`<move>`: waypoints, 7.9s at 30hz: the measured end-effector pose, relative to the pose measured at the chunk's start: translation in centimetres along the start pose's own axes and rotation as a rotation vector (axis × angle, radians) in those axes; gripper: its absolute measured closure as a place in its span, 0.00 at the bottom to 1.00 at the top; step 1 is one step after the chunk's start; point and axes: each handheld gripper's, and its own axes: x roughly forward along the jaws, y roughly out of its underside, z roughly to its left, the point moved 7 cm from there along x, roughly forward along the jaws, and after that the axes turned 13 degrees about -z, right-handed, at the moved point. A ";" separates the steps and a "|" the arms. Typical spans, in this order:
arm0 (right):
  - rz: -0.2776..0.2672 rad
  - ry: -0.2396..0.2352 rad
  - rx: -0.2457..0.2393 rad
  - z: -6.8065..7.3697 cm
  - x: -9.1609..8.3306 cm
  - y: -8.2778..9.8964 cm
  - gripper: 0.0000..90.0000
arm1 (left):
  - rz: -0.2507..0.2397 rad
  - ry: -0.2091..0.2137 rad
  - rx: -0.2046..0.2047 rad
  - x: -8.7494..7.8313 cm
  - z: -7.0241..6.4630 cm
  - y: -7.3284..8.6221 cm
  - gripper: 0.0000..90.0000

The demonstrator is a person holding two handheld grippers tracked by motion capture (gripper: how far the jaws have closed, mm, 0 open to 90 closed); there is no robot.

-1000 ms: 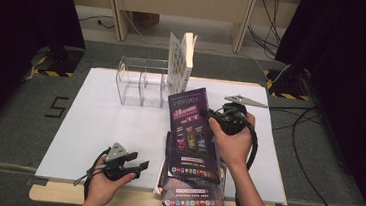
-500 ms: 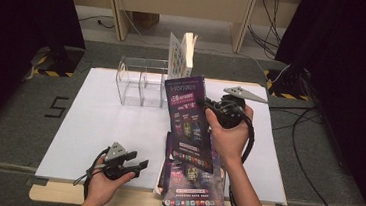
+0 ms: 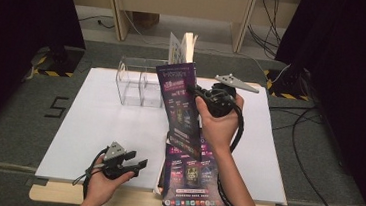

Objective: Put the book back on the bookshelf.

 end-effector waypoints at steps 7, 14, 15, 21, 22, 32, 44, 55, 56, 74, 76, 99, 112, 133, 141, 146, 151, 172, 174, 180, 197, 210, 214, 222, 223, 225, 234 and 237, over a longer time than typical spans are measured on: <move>-0.069 -0.008 -0.040 0.6 1.6 -0.3 0.94 | 0.006 -0.003 0.003 0.1 0.1 0.2 0.45; -0.072 0.020 -0.087 -0.6 2.1 1.8 0.94 | 0.010 -0.007 -0.002 0.2 0.4 0.4 0.45; -0.078 0.025 -0.096 -0.6 2.0 1.9 0.94 | 0.009 -0.007 -0.002 0.2 0.4 0.4 0.45; -0.097 0.029 -0.119 -1.0 0.3 2.2 0.94 | 0.010 -0.010 -0.002 0.2 0.4 0.4 0.45; -0.099 0.031 -0.125 -1.0 0.0 2.2 0.94 | 0.009 -0.010 -0.001 0.2 0.4 0.4 0.45; -0.050 0.061 -0.144 -2.5 -2.4 2.7 0.92 | 0.008 -0.012 -0.004 0.2 0.4 0.3 0.45; 0.002 0.075 -0.130 -4.2 -4.1 3.4 0.91 | 0.010 -0.013 -0.003 0.2 0.4 0.4 0.45; 0.081 0.123 -0.120 -5.5 -4.7 4.3 0.91 | 0.009 -0.015 -0.005 0.2 0.5 0.3 0.45; 0.085 0.127 -0.117 -5.6 -4.7 4.4 0.91 | 0.009 -0.015 -0.005 0.2 0.5 0.3 0.45; 0.070 0.101 -0.146 -4.8 -5.8 3.1 0.94 | 0.004 -0.021 -0.005 0.2 0.6 0.3 0.45; 0.056 0.087 -0.154 -4.4 -5.8 2.8 0.94 | 0.003 -0.021 -0.004 0.1 0.7 0.2 0.45; -0.009 0.033 -0.167 -2.1 -4.8 1.6 0.94 | -0.012 -0.037 -0.007 -0.3 1.0 0.0 0.45; -0.022 0.009 -0.155 -1.2 -3.6 1.4 0.94 | -0.022 -0.053 -0.013 -0.7 1.4 -0.2 0.45; -0.037 0.004 -0.146 0.8 -0.4 1.7 0.94 | -0.118 0.000 0.043 0.5 -2.7 -5.6 0.38; -0.033 0.008 -0.153 1.8 1.2 2.2 0.94 | -0.185 0.020 0.119 1.6 -5.7 -10.0 0.33; -0.023 0.014 -0.150 2.1 1.8 2.6 0.94 | -0.213 0.024 0.159 2.8 -7.4 -12.2 0.31; -0.019 0.016 -0.147 2.1 2.0 2.8 0.94 | -0.229 0.019 0.172 3.7 -8.3 -13.2 0.30; -0.013 0.032 -0.159 2.0 2.3 3.1 0.94 | -0.258 -0.046 0.200 5.6 -8.6 -14.3 0.29; -0.010 0.034 -0.155 2.0 2.3 3.2 0.94 | -0.260 -0.050 0.204 5.7 -8.7 -14.4 0.29; -0.014 0.036 -0.149 1.9 2.3 3.2 0.94 | -0.267 -0.081 0.219 6.3 -8.8 -14.5 0.30; -0.027 0.046 -0.147 2.7 2.6 3.3 0.94 | -0.313 -0.158 0.230 5.9 -8.1 -14.3 0.45; 0.009 -0.005 -0.125 5.6 5.2 5.1 0.94 | -0.292 -0.226 0.199 3.2 -5.0 -13.0 0.68; 0.014 -0.012 -0.138 6.4 6.0 5.5 0.94 | -0.288 -0.248 0.190 2.9 -4.2 -12.9 0.72; 0.011 -0.006 -0.160 7.2 6.9 5.8 0.91 | -0.284 -0.287 0.172 2.3 -3.1 -12.8 0.84; 0.015 -0.003 -0.162 7.2 7.0 5.8 0.90 | -0.285 -0.292 0.169 2.3 -3.0 -12.7 0.86; 0.020 -0.009 -0.165 7.2 7.1 6.0 0.85 | -0.293 -0.303 0.178 2.1 -2.9 -12.4 0.90; 0.036 -0.053 -0.153 6.9 5.6 5.4 0.72 | -0.301 -0.318 0.197 1.9 -2.1 -12.2 0.94; 0.009 -0.088 -0.127 7.0 3.7 4.1 0.70 | -0.304 -0.313 0.191 1.8 -2.0 -12.1 0.94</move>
